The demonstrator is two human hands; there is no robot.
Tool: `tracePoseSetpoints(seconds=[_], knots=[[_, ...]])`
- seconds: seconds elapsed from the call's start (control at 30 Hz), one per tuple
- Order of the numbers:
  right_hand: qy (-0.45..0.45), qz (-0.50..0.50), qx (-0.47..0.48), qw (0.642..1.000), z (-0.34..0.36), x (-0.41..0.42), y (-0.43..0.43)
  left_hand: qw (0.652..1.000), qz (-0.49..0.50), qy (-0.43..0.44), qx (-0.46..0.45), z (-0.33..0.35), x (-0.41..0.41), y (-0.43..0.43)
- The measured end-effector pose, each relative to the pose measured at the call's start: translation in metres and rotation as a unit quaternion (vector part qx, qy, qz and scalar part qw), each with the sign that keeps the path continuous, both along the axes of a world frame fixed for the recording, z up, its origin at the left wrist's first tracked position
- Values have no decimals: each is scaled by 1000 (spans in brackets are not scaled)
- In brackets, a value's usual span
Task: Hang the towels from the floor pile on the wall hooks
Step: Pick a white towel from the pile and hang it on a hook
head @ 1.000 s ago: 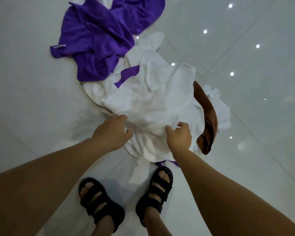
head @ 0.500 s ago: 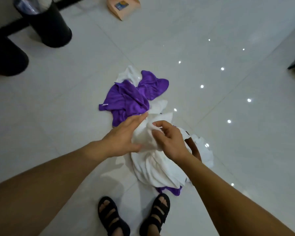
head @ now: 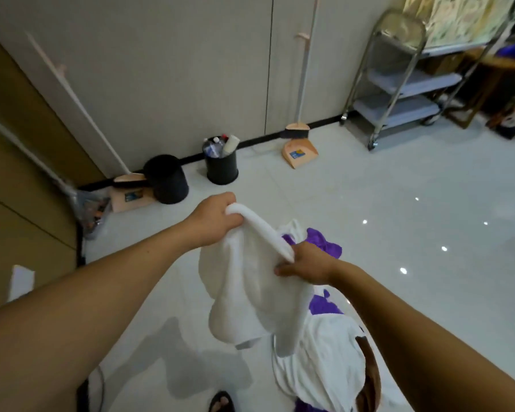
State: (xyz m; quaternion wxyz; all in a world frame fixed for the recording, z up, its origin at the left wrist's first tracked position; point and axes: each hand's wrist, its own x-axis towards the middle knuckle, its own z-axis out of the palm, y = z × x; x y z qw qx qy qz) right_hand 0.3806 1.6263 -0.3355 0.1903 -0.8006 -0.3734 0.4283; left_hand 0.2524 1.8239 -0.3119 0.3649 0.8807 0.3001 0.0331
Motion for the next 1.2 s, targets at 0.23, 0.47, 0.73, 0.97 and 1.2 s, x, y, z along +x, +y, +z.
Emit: tracePoseSetpoints(seconds=[0.23,0.47,0.73,0.97,1.2], knots=[[225,-132,199,945,91,-35,20,972,105,54,203,96,-94,4],[205,143,125,960,162,-98,29,937,229,-100,244,198,-149,-49],[331,46,177,926,222,-155,31,899,344,-48,269,238,-223,-97],[493,122,189,841,267,-214,31,923,373,54,79,210,-294,-121],[513,95,214,826,289,-300,45,866,460,67,-182,203,-388,-143]])
